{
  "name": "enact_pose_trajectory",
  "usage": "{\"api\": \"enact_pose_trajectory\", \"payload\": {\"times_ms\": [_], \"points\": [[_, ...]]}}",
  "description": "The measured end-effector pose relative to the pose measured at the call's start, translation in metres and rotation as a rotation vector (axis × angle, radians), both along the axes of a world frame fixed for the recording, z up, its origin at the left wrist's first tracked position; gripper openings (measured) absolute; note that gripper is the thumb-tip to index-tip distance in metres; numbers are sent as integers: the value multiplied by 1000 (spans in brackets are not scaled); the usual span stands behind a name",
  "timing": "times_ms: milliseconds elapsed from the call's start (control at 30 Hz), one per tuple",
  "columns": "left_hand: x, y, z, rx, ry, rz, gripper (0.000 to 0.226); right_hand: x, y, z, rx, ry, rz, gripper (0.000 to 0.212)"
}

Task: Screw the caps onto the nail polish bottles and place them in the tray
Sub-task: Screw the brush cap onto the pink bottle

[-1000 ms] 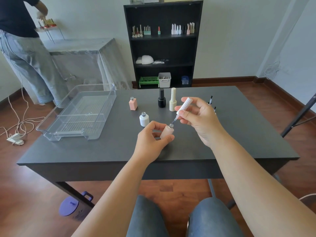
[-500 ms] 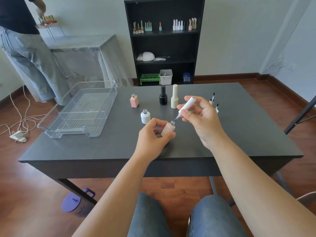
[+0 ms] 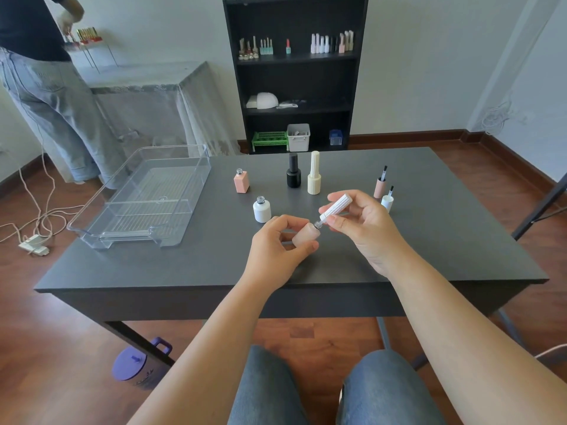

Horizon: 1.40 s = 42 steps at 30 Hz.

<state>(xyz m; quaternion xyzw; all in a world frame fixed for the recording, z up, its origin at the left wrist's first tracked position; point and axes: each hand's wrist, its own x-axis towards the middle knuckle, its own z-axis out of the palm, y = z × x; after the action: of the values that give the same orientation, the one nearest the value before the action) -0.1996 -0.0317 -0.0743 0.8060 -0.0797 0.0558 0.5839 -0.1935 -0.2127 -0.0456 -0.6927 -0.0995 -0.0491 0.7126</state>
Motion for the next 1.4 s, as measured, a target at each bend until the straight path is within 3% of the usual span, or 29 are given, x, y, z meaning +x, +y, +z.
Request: {"api": "enact_pose_trajectory", "payload": {"times_ms": [267, 467, 567, 767, 900, 967, 1167, 1267, 1400], "points": [[0, 0, -1, 35, -32, -19, 32, -3, -17, -6, -232, 55, 64, 18], [-1, 2, -1, 55, -47, -61, 37, -2, -38, 8, -835, -89, 31, 18], [-1, 1, -3, 110, -75, -81, 37, 0, -41, 15, -1021, -224, 23, 22], [-1, 2, -3, 123, -116, -111, 38, -2, -39, 17, -1017, -174, 73, 7], [-3, 3, -3, 110, -175, -137, 39, -4, -35, 16, -876, 44, 72, 48], [-3, 2, -3, 92, -179, -131, 39, -5, -33, 14, -820, 88, 26, 58], [-4, 0, -4, 74, -175, -63, 38, -6, -30, 8, -579, -91, 30, 34], [-2, 1, -4, 71, -179, -37, 38, -4, -31, 2, -570, -212, -16, 21], [-2, 2, -5, 76, -194, -28, 39, -4, -26, -1, -576, -215, -68, 16]]}}
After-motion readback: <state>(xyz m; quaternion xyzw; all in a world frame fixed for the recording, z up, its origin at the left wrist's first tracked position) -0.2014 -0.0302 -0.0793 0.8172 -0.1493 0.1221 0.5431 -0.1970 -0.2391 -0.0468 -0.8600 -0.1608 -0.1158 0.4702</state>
